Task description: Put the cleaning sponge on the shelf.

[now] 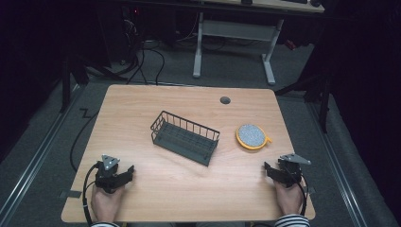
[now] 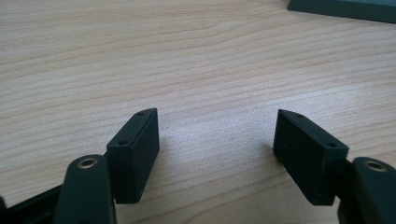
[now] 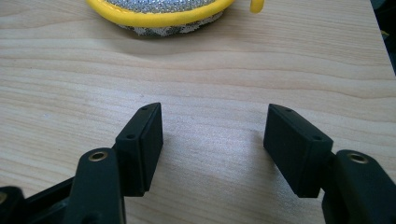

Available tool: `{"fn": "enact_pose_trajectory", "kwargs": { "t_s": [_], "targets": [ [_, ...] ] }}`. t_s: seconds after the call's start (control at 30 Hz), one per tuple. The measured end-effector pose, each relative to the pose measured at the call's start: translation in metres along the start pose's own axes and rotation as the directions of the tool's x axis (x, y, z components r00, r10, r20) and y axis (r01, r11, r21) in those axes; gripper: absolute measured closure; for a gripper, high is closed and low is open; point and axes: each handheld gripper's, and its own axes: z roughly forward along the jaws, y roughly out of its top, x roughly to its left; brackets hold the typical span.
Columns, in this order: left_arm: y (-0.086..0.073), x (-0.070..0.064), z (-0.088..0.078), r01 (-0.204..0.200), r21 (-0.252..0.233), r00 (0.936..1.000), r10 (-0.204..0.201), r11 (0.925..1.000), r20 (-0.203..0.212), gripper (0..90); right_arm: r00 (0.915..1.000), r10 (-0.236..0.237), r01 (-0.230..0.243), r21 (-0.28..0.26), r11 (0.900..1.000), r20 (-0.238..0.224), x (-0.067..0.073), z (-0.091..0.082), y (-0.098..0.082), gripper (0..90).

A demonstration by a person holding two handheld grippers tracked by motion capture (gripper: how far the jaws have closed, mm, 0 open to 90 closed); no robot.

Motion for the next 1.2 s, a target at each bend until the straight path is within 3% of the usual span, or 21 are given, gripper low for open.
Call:
{"fn": "enact_pose_trajectory", "kwargs": {
  "t_s": [0.53,0.77,0.9,1.2],
  "targets": [
    [0.001,-0.001,0.001,0.0,0.001,1.0,0.0,1.0,-0.001,31.0,1.0,0.0,0.0,-0.001,1.0,-0.004,0.0,0.0,0.0,37.0],
    [0.002,-0.002,0.001,-0.008,0.001,1.0,0.008,1.0,0.003,34.8,1.0,-0.001,0.001,0.0,1.0,-0.008,0.0,0.0,0.0,36.3],
    [0.007,-0.004,0.002,-0.001,0.018,0.9991,0.0,0.9998,0.043,36.5,1.0,-0.002,0.002,0.0,1.0,-0.01,0.0,0.0,0.0,36.0],
    [0.027,-0.014,-0.007,-0.056,0.017,0.9953,0.055,0.9983,0.08,37.4,0.9999,-0.008,0.008,0.0,1.0,-0.014,0.001,0.0,0.0,35.5]
  ]
}}
